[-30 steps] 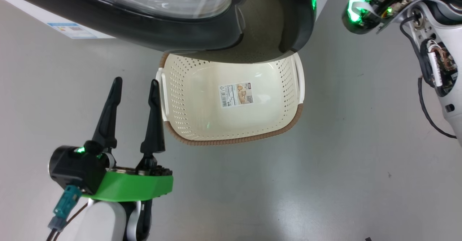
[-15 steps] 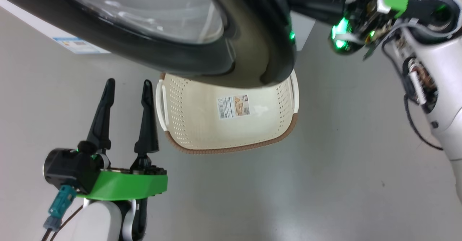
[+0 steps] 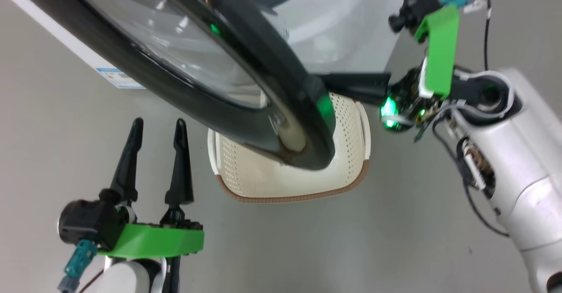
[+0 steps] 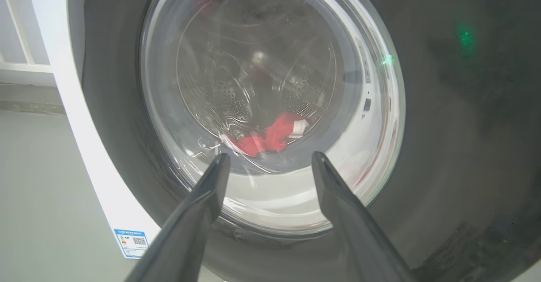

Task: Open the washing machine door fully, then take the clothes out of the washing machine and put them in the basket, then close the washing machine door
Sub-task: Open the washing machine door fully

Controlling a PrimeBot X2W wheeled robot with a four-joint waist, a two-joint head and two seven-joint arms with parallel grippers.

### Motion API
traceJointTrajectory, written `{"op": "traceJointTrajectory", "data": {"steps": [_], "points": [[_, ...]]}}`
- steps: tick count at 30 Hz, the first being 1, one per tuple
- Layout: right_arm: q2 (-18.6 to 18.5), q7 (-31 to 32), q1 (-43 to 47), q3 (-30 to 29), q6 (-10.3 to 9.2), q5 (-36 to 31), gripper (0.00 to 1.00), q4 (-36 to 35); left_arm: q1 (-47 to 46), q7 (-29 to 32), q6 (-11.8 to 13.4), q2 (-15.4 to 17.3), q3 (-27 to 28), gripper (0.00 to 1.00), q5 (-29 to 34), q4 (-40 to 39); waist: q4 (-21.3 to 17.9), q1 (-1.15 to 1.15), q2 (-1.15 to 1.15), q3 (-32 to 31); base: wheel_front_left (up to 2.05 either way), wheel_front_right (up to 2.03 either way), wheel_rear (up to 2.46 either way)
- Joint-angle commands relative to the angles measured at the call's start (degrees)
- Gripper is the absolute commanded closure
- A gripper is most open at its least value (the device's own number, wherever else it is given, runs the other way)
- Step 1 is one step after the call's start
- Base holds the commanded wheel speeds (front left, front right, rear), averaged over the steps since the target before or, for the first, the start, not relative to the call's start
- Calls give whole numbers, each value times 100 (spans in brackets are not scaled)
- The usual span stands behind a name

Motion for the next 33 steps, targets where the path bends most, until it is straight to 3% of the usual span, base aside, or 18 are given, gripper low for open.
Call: {"op": "traceJointTrajectory", "data": {"steps": [1,12,33], "points": [[144,-45,243,4,2,-85,100,-155,115,-44,38,104,192,0,-26,-110,156,0,0,-182,0,0,0],[528,-457,1018,-5,2,-638,100,-53,517,-44,40,104,256,0,-60,-2,616,0,0,-818,0,0,0],[805,-735,1734,243,2,-673,100,-153,940,-44,-154,104,274,0,86,306,1551,0,0,-1746,0,0,0]]}}
